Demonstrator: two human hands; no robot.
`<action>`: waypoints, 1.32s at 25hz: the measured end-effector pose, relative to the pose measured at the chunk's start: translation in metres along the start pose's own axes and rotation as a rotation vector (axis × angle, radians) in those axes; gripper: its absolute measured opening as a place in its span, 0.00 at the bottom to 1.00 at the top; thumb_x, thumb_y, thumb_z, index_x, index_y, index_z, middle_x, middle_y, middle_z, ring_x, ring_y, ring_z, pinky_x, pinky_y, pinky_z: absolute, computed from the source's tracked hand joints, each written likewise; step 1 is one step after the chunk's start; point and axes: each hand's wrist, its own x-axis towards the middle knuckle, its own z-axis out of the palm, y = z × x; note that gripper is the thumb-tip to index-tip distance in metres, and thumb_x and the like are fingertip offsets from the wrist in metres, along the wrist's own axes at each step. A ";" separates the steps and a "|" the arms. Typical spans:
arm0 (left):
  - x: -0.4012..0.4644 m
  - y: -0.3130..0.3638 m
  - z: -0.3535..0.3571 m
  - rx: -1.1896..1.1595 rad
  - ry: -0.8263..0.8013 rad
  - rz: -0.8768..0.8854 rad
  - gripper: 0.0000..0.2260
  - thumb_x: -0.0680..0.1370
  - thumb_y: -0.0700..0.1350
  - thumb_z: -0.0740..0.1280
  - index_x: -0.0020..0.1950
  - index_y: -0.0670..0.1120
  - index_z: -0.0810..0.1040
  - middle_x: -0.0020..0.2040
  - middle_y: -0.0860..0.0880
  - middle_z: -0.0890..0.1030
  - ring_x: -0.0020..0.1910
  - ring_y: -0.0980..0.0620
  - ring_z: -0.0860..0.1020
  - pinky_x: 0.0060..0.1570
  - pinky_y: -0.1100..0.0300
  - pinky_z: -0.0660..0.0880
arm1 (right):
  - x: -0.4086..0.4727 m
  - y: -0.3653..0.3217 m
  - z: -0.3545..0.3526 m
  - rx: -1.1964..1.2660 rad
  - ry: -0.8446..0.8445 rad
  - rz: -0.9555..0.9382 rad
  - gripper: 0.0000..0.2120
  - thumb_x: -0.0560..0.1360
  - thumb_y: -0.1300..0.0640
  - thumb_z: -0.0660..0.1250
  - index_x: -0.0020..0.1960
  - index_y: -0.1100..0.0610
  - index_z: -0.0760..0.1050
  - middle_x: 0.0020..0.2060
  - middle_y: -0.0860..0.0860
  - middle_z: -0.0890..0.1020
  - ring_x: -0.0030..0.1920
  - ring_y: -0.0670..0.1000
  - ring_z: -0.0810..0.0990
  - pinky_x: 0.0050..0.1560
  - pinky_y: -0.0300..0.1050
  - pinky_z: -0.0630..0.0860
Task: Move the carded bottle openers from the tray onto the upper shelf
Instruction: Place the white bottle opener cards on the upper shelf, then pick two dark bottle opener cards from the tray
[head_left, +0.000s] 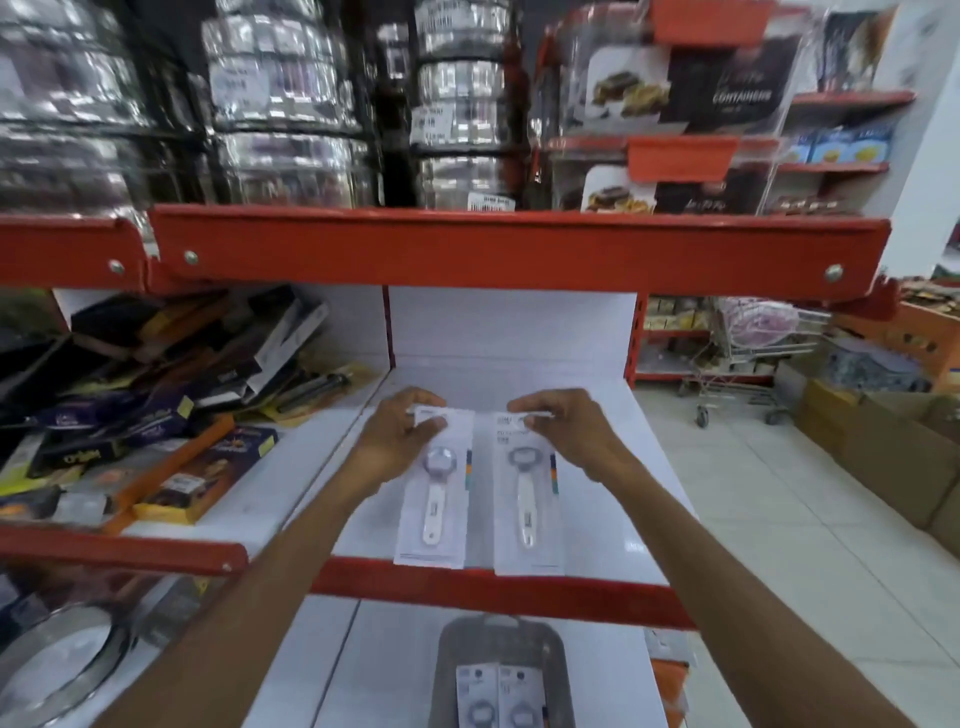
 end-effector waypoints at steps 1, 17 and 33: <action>0.012 -0.014 0.008 0.024 -0.034 -0.021 0.11 0.76 0.38 0.72 0.43 0.55 0.79 0.46 0.48 0.83 0.44 0.48 0.81 0.50 0.55 0.74 | 0.008 0.015 0.009 -0.003 -0.017 0.024 0.10 0.73 0.68 0.69 0.51 0.60 0.84 0.52 0.55 0.86 0.53 0.50 0.83 0.56 0.32 0.76; -0.012 -0.037 0.020 0.605 -0.088 0.079 0.13 0.75 0.61 0.67 0.52 0.55 0.82 0.55 0.51 0.81 0.56 0.49 0.77 0.56 0.50 0.77 | -0.031 0.036 0.007 -0.550 -0.169 -0.022 0.19 0.77 0.39 0.60 0.64 0.44 0.75 0.65 0.44 0.79 0.66 0.53 0.73 0.67 0.57 0.70; -0.191 -0.083 0.082 0.676 -0.382 0.351 0.10 0.75 0.52 0.66 0.44 0.49 0.84 0.41 0.52 0.86 0.38 0.53 0.81 0.41 0.58 0.82 | -0.185 0.079 0.045 -0.462 -0.413 -0.005 0.12 0.76 0.58 0.65 0.57 0.49 0.79 0.55 0.45 0.84 0.49 0.45 0.83 0.55 0.43 0.81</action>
